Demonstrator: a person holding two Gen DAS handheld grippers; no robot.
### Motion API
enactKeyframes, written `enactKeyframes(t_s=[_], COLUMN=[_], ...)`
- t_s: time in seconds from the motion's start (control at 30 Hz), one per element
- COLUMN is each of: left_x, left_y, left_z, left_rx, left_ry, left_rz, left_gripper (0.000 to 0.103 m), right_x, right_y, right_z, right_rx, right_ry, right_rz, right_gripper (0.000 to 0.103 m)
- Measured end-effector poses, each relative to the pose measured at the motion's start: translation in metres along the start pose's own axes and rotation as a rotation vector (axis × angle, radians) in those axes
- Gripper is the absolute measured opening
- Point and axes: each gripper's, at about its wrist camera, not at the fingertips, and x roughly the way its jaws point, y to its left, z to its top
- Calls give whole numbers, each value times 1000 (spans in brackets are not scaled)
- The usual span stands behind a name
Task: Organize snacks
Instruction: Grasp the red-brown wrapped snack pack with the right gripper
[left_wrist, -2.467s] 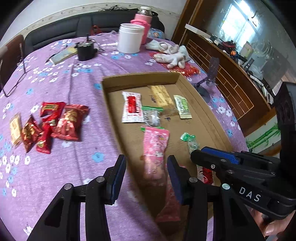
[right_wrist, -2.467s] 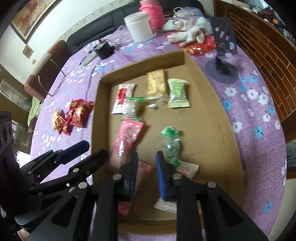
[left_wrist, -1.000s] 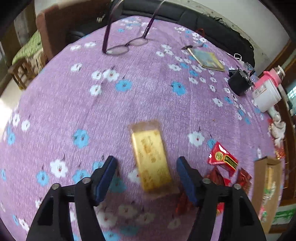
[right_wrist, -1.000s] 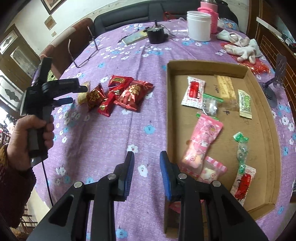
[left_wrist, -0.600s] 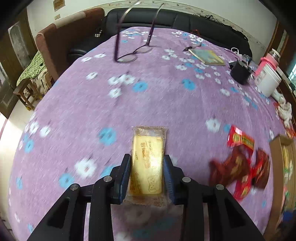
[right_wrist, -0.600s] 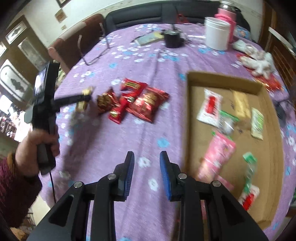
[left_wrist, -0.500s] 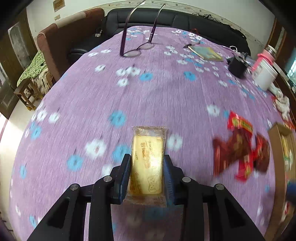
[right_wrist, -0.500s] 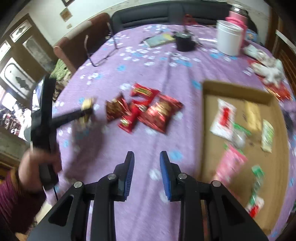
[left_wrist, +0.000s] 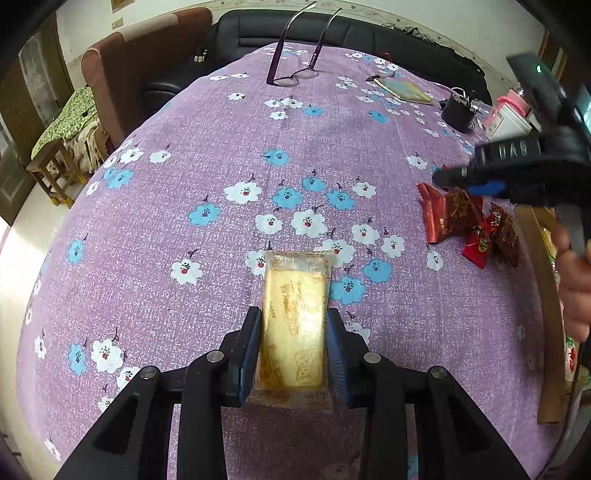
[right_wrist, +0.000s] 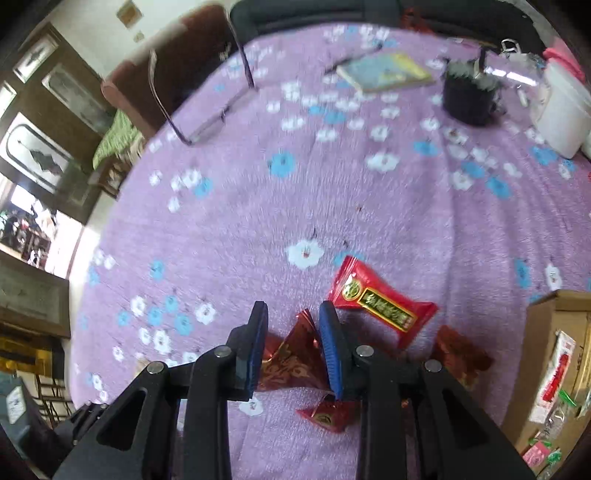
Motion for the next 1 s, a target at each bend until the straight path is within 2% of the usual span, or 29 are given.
enactKeyframes(t_s=[0.1,0.23,0.3,0.37,0.5,0.57,0.63,0.67,0.73,0.9,1.0], left_x=[0,0,0,0,0,-1,-1,-1,-1,-1,-2], left_y=[3,4,5,5,4,4,4,4,6,8,7], left_z=[1,2,2,2,1,1,1,1,1,1,0], left_rx=[-1,-2,0,2,10,10,9,10,11,15,24], left_ry=[-2,0,-2,-4,-7,-7,-10,-12,-12,-5,-7], left_rz=[-14,-25,-30,-31,-22,-24,-29,-33,-42,-58,-51], left_gripper=[37,37,37,37,37,37,37,37,37,37,37], right_x=[-6,-27,-36,-49,-69,-70,-67,-61,-52,-43,-39], right_y=[3,10,12,17,42,56,60,62,66,72,73], right_z=[-25,-76,-97,-108,-109,-107,-106,-107,-112,-122,-117], right_rx=[11,-8,-38,-115,-336,-425,-467,-489,-538,-666,-722], right_ry=[70,156,170,125,11,2,26,65,94,143,149], right_rz=[86,153,145,93,-7,-6,34,67,86,83,48], right_gripper=[28,28,28,29,45,46,47,47,47,47,47])
